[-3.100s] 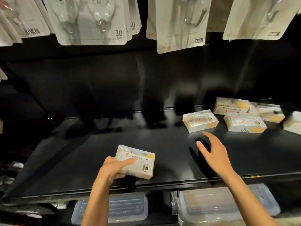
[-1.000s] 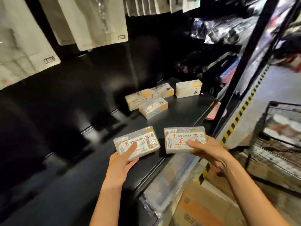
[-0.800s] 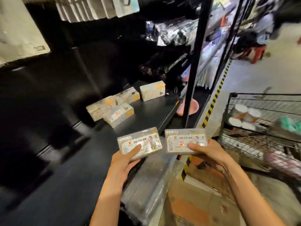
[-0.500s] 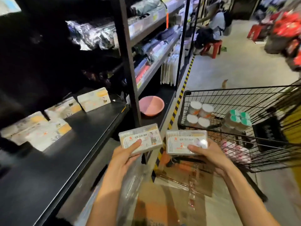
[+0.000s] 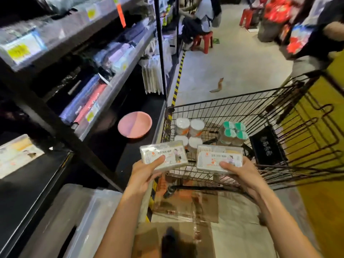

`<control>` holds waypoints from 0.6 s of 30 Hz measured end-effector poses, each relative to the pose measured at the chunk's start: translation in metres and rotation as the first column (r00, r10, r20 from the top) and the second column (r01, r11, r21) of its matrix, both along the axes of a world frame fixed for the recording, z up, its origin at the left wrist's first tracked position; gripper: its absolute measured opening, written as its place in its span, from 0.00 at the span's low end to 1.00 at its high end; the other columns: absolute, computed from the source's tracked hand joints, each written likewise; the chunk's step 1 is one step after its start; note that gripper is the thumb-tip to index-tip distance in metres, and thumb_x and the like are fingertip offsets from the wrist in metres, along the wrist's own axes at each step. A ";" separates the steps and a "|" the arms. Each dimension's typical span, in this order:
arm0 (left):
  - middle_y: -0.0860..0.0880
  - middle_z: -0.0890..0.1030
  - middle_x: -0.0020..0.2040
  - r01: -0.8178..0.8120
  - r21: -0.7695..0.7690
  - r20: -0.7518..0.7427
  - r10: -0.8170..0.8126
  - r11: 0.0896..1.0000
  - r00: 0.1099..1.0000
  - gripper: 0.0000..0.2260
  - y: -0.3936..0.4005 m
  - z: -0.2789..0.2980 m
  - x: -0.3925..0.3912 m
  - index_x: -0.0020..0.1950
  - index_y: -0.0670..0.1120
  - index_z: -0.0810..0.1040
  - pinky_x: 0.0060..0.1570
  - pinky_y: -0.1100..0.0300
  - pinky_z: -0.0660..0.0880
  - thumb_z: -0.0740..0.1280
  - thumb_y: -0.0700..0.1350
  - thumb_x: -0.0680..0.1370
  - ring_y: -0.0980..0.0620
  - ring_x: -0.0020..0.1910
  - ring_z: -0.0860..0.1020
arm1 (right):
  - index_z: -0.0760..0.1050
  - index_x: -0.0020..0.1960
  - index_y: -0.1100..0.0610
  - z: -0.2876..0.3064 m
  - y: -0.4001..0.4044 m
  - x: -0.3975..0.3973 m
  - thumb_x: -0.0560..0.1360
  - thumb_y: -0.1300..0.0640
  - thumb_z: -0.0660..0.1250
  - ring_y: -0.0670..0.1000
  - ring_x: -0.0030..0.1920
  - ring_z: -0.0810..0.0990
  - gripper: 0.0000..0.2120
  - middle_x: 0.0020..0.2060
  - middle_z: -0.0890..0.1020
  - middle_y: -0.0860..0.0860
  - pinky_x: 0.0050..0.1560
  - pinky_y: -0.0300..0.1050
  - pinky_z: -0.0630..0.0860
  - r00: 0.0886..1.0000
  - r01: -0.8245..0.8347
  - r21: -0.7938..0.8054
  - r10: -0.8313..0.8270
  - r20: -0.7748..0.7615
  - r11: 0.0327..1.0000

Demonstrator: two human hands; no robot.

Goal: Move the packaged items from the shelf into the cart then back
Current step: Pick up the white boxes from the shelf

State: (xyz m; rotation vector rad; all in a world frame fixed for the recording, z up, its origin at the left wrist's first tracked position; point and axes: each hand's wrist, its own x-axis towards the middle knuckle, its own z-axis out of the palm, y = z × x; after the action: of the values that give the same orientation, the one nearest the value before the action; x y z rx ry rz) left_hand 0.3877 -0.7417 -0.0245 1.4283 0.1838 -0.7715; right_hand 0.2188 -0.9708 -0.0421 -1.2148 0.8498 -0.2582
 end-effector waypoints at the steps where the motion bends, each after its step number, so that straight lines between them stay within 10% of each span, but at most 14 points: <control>1: 0.49 0.85 0.44 0.009 0.007 -0.001 -0.009 1.000 1.000 0.13 -0.013 -0.006 0.011 0.55 0.43 0.79 0.34 0.64 0.79 0.73 0.37 0.72 0.56 0.39 0.84 | 0.76 0.51 0.56 -0.003 -0.010 0.007 0.64 0.66 0.75 0.54 0.47 0.84 0.18 0.45 0.85 0.53 0.45 0.47 0.82 1.000 0.011 -0.004 -0.011 0.003 1.000; 11: 0.43 0.83 0.52 0.105 0.188 -0.092 -0.089 0.977 0.992 0.33 -0.135 -0.096 0.124 0.61 0.40 0.76 0.52 0.50 0.80 0.82 0.46 0.59 0.45 0.50 0.82 | 0.76 0.56 0.62 -0.081 -0.106 0.116 0.67 0.70 0.73 0.53 0.48 0.84 0.19 0.49 0.84 0.56 0.46 0.46 0.82 0.984 0.059 -0.018 -0.061 -0.167 0.998; 18: 0.40 0.72 0.66 0.204 0.327 -0.256 -0.122 0.923 0.959 0.37 -0.192 -0.172 0.165 0.71 0.37 0.60 0.59 0.50 0.75 0.76 0.38 0.69 0.42 0.63 0.74 | 0.78 0.52 0.64 -0.169 -0.136 0.166 0.63 0.69 0.77 0.57 0.50 0.83 0.19 0.49 0.84 0.58 0.50 0.49 0.81 0.922 0.023 0.058 0.001 -0.388 0.998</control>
State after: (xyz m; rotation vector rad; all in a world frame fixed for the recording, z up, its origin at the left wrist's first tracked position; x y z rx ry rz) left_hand 0.5532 -0.9336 -0.1962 1.7046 0.4020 -1.0857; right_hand 0.3845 -1.1065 -0.2108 -1.2222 1.1999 0.0046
